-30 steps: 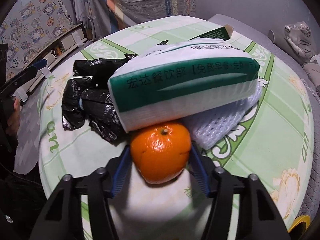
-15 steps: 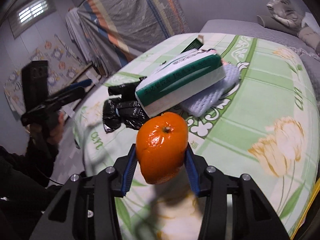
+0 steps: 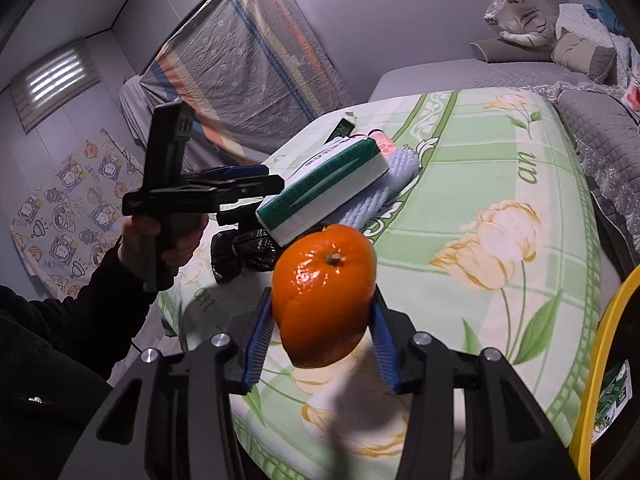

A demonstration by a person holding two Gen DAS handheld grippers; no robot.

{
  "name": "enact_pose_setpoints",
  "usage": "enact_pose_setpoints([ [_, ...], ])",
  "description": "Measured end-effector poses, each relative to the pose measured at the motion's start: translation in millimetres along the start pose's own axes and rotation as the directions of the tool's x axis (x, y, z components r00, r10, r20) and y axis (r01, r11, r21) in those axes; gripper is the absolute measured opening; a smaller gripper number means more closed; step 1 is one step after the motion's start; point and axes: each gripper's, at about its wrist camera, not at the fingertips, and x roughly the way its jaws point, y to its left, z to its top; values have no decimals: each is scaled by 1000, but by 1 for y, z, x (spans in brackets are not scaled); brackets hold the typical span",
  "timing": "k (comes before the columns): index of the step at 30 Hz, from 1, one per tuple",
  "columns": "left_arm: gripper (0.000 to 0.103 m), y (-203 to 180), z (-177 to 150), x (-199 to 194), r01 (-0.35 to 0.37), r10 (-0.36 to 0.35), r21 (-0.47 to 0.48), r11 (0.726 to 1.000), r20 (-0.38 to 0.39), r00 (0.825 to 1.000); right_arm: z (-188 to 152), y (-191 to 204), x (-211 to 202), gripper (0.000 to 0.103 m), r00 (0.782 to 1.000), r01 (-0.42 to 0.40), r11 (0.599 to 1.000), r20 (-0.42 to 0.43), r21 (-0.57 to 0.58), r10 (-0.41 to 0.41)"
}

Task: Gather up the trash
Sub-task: 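Lift the orange with the right tool while the left tool grasps the tissue pack, then carry the orange in the right tool and tissue pack in the left tool toward the yellow bin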

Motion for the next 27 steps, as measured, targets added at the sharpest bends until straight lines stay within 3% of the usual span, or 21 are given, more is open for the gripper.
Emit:
enact_pose_setpoints([
  [5, 95, 0, 8, 18, 55, -55, -20, 998, -52, 997, -3, -7, -4, 43, 1000, -9, 1000, 14, 15, 9],
  [12, 95, 9, 9, 42, 47, -51, -40, 998, -122, 991, -7, -12, -4, 43, 999, -25, 999, 21, 33, 25],
  [24, 94, -1, 11, 71, -89, 95, 44, 995, -171, 981, -11, -17, -8, 43, 999, -29, 998, 30, 62, 27],
  [27, 86, 6, 7, 77, -91, 94, 25, 996, -177, 980, -12, -14, -10, 43, 999, -27, 998, 35, 62, 25],
])
